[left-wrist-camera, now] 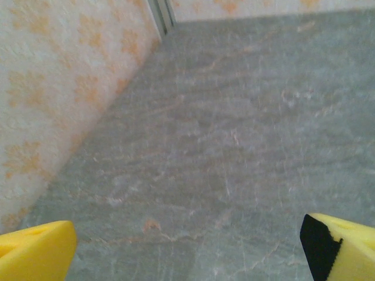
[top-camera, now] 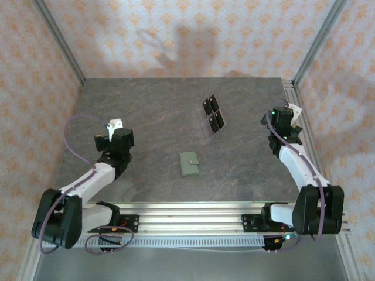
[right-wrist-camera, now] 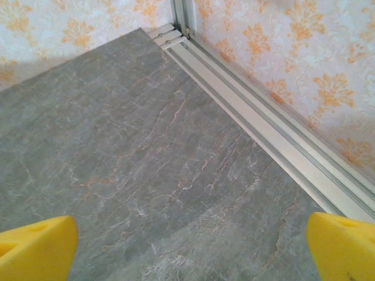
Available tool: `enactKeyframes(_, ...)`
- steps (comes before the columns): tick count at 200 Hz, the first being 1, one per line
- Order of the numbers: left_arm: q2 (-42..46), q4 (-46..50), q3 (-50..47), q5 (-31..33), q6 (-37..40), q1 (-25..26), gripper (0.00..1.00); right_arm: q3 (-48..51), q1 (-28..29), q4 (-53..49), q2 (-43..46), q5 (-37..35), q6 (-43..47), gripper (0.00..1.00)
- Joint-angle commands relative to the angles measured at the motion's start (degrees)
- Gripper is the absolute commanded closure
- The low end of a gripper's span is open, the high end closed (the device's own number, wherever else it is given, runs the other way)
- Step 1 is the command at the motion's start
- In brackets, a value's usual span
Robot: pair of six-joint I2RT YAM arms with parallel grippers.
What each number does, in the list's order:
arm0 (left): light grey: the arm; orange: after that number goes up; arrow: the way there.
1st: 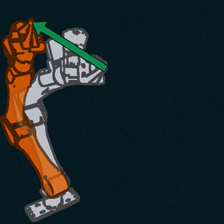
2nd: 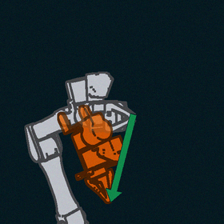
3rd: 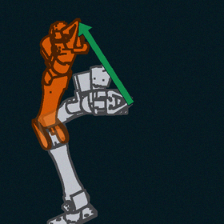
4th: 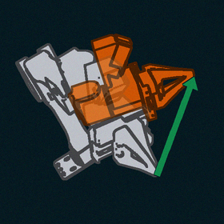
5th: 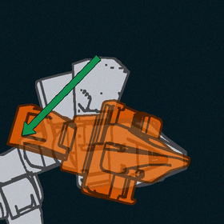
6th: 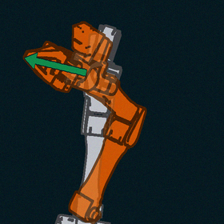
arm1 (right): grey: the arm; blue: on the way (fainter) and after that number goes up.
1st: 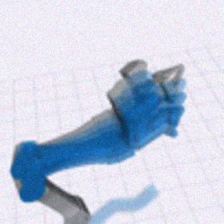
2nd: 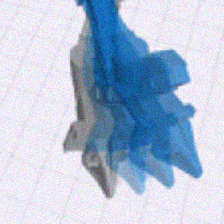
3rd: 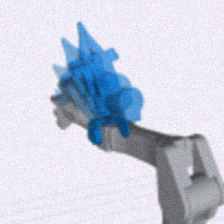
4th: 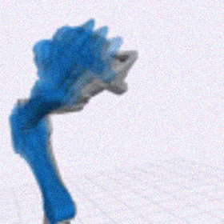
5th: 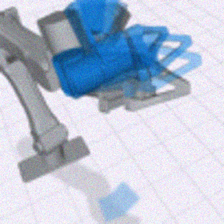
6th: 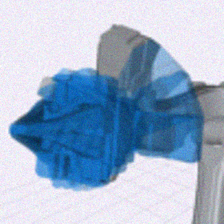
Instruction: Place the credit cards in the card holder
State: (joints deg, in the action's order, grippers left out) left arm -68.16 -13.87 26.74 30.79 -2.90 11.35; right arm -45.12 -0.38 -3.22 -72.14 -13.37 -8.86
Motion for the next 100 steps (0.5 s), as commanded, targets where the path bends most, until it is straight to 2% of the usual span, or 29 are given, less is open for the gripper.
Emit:
enactKeyframes(1,-3.20,-13.18,-2.27,-1.22,1.16,-1.05,0.00,2.80,-0.18,8.31,-2.59,-1.21,3.46,0.01)
enactKeyframes(26,-6.75,-17.26,-2.45,-2.91,1.81,-1.98,0.00,7.00,-0.23,16.86,-4.99,1.60,6.16,0.01)
enactKeyframes(60,-10.41,-22.26,-1.96,-8.60,2.47,-3.88,0.00,13.12,-0.17,30.43,-9.15,7.82,7.38,0.01)
enactKeyframes(79,-13.99,-27.56,-2.86,-11.85,3.61,-4.23,0.00,19.08,-0.21,42.47,-11.33,9.39,8.06,0.01)
enactKeyframes(100,-15.85,-26.50,-1.70,-15.73,2.82,-5.96,0.00,25.98,-0.23,57.47,-14.91,13.42,9.52,0.01)
